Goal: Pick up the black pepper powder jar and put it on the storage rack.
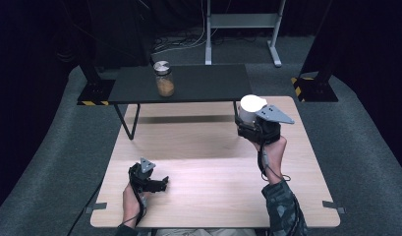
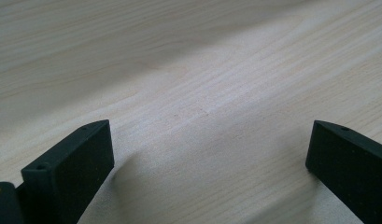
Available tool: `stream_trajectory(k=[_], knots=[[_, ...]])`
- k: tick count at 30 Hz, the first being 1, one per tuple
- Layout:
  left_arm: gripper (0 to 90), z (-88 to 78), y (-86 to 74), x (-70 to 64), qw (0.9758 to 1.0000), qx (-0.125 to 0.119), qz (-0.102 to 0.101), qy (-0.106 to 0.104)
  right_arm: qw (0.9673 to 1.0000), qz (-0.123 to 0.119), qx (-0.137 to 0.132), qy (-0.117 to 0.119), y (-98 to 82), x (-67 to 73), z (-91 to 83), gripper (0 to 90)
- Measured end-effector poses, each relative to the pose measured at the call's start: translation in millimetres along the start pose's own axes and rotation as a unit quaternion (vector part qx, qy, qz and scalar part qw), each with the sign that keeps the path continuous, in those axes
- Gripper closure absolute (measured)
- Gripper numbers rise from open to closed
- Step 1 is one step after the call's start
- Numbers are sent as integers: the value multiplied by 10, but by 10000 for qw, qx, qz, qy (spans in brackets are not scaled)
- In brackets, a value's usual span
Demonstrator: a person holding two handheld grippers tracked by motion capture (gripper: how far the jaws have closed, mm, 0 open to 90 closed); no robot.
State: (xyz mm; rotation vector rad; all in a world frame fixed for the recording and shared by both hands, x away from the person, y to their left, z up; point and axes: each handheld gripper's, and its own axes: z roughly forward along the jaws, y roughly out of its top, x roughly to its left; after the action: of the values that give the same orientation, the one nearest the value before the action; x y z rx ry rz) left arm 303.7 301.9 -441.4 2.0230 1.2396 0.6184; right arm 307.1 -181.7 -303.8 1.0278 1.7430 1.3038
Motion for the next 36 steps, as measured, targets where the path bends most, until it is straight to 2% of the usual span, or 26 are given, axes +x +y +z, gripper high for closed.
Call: stream_trajectory(k=[14, 25, 36], knots=[[3, 0, 1, 3, 10000, 3, 0, -7, 10000, -23, -29, 44, 264, -129, 130, 298], [3, 0, 2, 5, 10000, 5, 11, -12, 9998, 181, -4, 111, 423, -291, 241, 298], [3, 1, 2, 8, 10000, 6, 1, -21, 9996, 277, 54, 93, 557, -395, 376, 298]])
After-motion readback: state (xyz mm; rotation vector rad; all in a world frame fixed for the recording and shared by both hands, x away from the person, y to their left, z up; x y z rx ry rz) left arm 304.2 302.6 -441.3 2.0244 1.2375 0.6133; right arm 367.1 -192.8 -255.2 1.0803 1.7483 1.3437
